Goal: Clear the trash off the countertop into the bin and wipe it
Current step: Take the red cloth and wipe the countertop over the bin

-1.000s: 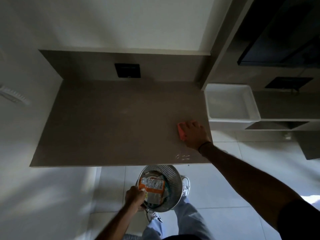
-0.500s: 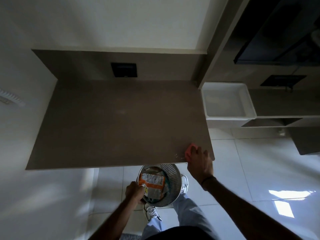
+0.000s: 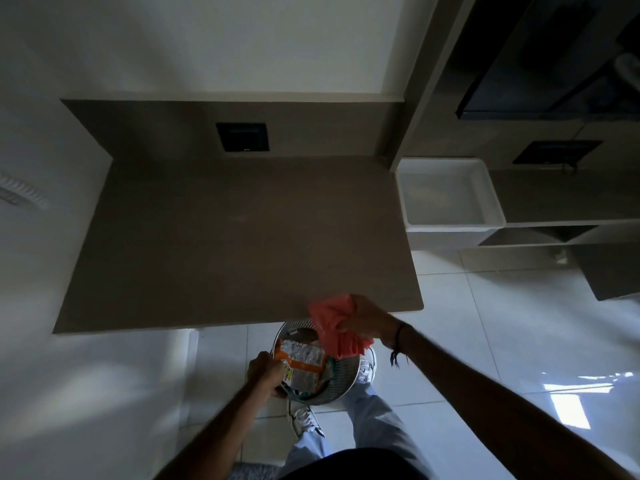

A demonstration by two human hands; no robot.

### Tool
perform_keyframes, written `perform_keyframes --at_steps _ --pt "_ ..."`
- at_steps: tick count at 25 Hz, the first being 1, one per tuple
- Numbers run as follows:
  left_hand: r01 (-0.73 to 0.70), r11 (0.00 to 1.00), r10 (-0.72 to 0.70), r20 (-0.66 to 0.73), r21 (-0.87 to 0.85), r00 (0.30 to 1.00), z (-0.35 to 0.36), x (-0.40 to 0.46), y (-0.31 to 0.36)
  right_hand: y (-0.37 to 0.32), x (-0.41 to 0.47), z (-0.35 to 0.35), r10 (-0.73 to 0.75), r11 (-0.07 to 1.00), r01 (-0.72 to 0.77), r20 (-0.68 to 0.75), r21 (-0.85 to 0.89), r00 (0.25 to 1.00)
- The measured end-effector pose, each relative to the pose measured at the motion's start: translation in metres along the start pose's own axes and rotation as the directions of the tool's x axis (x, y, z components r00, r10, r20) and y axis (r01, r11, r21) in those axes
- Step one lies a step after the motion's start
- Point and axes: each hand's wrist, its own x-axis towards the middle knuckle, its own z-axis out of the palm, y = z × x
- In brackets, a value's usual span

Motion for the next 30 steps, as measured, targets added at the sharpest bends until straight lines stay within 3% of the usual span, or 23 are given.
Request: perform_keyframes --at_steps 3,6,9,12,13,15,18,21,23,26,30 --pt "-0.010 1.000 0.010 -0.009 -0.009 1.000 -0.001 -0.002 -0.002 -0.005 0.004 -0.026 0.047 0.922 -0.018 -0.065 0.387 0.997" --pt "-0.005 0.999 0.005 -0.003 -0.044 1.000 -0.001 -0.005 -0.001 -0.015 0.013 -0.039 0.125 0.854 -0.048 -0.115 0.518 0.986" --pt "-0.019 0.997 0.018 -0.004 -0.074 1.000 -0.002 -0.007 0.002 -0.016 0.012 -0.034 0.185 0.911 -0.016 -0.374 0.413 0.909" --pt "-0.040 0.998 0.040 -0.012 -0.049 0.999 0.000 -0.011 0.006 0.003 -0.010 -0.021 0.129 0.992 -0.074 -0.751 0.106 0.648" --pt "-0.045 0.998 0.045 -0.010 -0.044 0.999 0.001 -0.012 0.007 0.015 -0.018 -0.014 0.097 0.994 -0.091 -0.808 0.054 0.581" --pt "-0.053 0.998 0.052 -0.008 -0.024 0.999 0.005 -0.012 0.007 0.044 -0.029 0.008 0.059 0.996 -0.094 -0.842 0.010 0.537" --pt "-0.050 0.998 0.051 0.027 -0.042 0.998 0.018 -0.001 0.004 0.093 -0.032 0.041 0.152 0.985 -0.163 -0.749 0.060 0.644" --pt "-0.037 0.997 0.042 0.068 -0.067 0.997 0.037 0.014 -0.006 0.132 -0.019 0.061 0.379 0.924 -0.324 -0.383 0.202 0.842" --pt "-0.034 0.997 0.039 0.072 -0.067 0.997 0.057 0.029 -0.015 0.155 -0.006 0.072 0.412 0.909 -0.364 -0.295 0.203 0.862" --pt "-0.047 0.999 0.047 0.049 0.005 0.998 0.093 0.058 -0.033 0.186 0.013 0.081 0.422 0.907 -0.378 -0.367 0.187 0.829" --pt "0.031 0.998 -0.031 -0.002 -0.052 1.000 0.153 0.120 -0.073 0.254 0.067 0.103 0.441 0.894 -0.378 -0.318 0.241 0.839"
